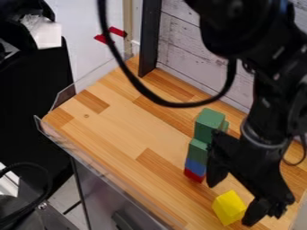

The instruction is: Put the yellow cube on top of the green cube

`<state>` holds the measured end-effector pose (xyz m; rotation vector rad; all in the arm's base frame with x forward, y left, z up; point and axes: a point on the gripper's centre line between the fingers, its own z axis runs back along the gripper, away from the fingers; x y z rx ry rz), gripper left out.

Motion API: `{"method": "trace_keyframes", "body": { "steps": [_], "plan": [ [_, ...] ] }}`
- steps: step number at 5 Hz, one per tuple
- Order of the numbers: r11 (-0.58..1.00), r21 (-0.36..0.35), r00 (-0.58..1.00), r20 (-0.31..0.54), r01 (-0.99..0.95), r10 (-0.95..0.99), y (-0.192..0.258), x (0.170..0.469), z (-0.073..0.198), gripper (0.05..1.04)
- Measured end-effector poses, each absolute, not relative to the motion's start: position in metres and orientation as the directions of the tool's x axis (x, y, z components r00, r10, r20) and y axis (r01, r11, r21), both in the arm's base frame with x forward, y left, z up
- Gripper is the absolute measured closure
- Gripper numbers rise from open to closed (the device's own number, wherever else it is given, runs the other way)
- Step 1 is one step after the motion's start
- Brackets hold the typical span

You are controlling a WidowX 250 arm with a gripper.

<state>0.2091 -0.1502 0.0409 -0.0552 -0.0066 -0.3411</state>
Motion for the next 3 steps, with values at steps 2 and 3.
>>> {"method": "trace_keyframes", "body": {
  "steps": [2, 3],
  "plan": [
    [0.92, -0.104, 0.923, -0.038, 0.378, -0.384, -0.154, 0.199, 0.007, 0.083],
    [0.915, -0.11, 0.918, -0.044, 0.388, -0.395, -0.152, 0.201, -0.005, 0.083]
  ]
}}
